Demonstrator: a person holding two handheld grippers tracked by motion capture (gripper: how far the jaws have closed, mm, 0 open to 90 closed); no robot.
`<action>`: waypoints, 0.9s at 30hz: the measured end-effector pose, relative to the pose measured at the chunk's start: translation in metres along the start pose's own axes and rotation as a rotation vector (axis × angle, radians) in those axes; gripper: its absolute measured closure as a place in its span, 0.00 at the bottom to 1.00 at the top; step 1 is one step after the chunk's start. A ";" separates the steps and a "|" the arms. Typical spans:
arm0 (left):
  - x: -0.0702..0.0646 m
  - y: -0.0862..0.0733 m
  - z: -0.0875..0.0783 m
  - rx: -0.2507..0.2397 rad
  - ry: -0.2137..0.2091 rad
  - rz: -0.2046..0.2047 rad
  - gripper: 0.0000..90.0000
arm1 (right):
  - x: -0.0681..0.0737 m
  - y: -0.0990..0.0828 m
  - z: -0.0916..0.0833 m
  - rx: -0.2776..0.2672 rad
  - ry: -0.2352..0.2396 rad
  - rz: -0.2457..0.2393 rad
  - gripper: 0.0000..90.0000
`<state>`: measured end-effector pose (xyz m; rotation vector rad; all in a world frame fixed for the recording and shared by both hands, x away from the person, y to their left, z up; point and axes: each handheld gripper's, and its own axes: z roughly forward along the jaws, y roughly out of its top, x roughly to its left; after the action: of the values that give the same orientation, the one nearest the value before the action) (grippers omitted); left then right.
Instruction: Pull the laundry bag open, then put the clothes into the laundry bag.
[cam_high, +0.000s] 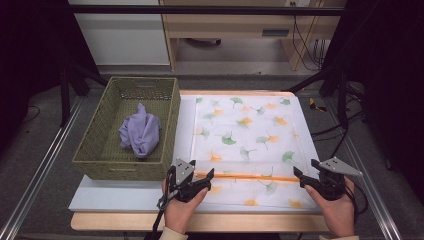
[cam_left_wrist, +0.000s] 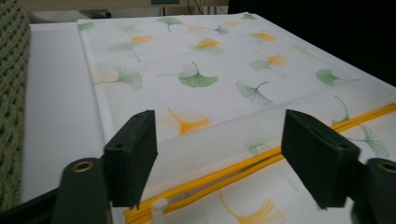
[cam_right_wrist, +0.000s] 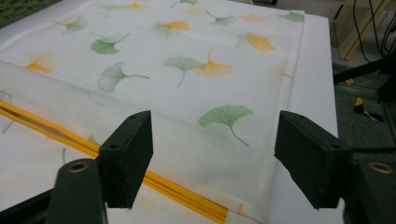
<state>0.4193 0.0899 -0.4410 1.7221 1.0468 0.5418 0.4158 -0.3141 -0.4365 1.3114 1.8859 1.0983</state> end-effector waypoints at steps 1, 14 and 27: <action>0.000 0.000 0.000 0.000 0.000 0.000 0.25 | 0.000 0.000 0.000 0.000 0.000 0.000 0.28; -0.003 0.005 0.001 0.059 -0.190 0.147 0.08 | 0.040 0.032 0.018 -0.014 0.060 -0.201 0.25; 0.009 -0.011 -0.023 0.054 -0.141 0.168 0.11 | 0.064 0.051 0.059 0.009 0.160 -0.312 0.47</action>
<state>0.4019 0.1106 -0.4429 1.8785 0.8285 0.4938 0.4650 -0.2274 -0.4211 0.9144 2.1269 1.0556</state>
